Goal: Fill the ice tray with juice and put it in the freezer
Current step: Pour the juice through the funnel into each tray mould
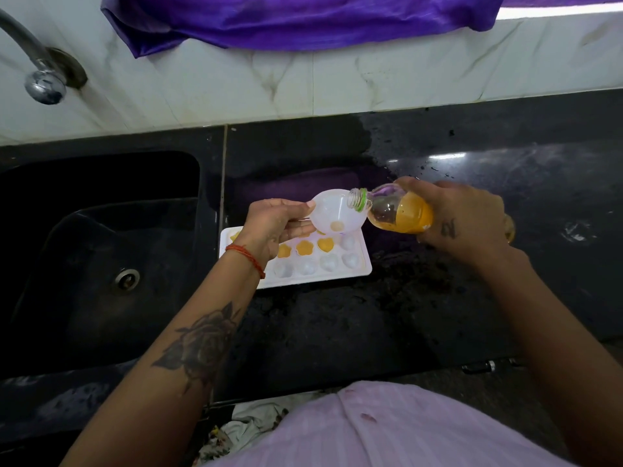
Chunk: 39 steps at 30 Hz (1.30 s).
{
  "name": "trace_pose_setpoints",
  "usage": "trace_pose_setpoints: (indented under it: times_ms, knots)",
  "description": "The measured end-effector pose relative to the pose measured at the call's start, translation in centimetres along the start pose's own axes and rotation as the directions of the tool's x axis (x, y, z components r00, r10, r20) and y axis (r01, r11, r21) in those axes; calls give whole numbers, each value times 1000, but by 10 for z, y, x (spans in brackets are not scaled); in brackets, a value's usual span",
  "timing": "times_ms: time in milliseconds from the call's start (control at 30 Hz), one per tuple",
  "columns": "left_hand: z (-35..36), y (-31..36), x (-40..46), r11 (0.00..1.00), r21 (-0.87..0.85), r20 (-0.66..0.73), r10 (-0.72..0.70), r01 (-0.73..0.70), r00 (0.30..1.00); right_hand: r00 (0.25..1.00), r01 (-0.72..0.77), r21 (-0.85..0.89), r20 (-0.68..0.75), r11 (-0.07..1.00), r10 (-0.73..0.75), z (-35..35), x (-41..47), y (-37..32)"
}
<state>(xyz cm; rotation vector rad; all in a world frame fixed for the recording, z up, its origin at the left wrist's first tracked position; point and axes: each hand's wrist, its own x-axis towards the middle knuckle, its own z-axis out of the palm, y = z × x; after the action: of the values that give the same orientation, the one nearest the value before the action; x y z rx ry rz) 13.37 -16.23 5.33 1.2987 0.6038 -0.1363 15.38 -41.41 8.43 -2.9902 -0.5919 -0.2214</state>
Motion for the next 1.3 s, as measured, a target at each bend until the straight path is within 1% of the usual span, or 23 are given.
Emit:
trace_pose_setpoints:
  times_ms: [167, 533, 933, 1167, 1300]
  knots:
    - [11, -5, 5, 1000, 7, 17, -15, 15, 1000, 1000, -24, -83, -10, 996, 23, 0, -3, 9]
    - [18, -10, 10, 999, 52, 29, -17, 15, 999, 999, -14, -147, 32, 989, 19, 3, -4, 15]
    - [17, -10, 11, 998, 52, 15, -21, 20, 1000, 1000, -14, -124, 24, 992, 17, 3, -3, 15]
    - [15, -7, 7, 999, 36, 12, -26, 25, 1000, 998, -46, -51, 31, 998, 48, 0, -4, 9]
    - [9, -4, 0, 1000, 13, 15, -3, 3, 1000, 999, -36, 1, 32, 999, 36, -6, -3, -1]
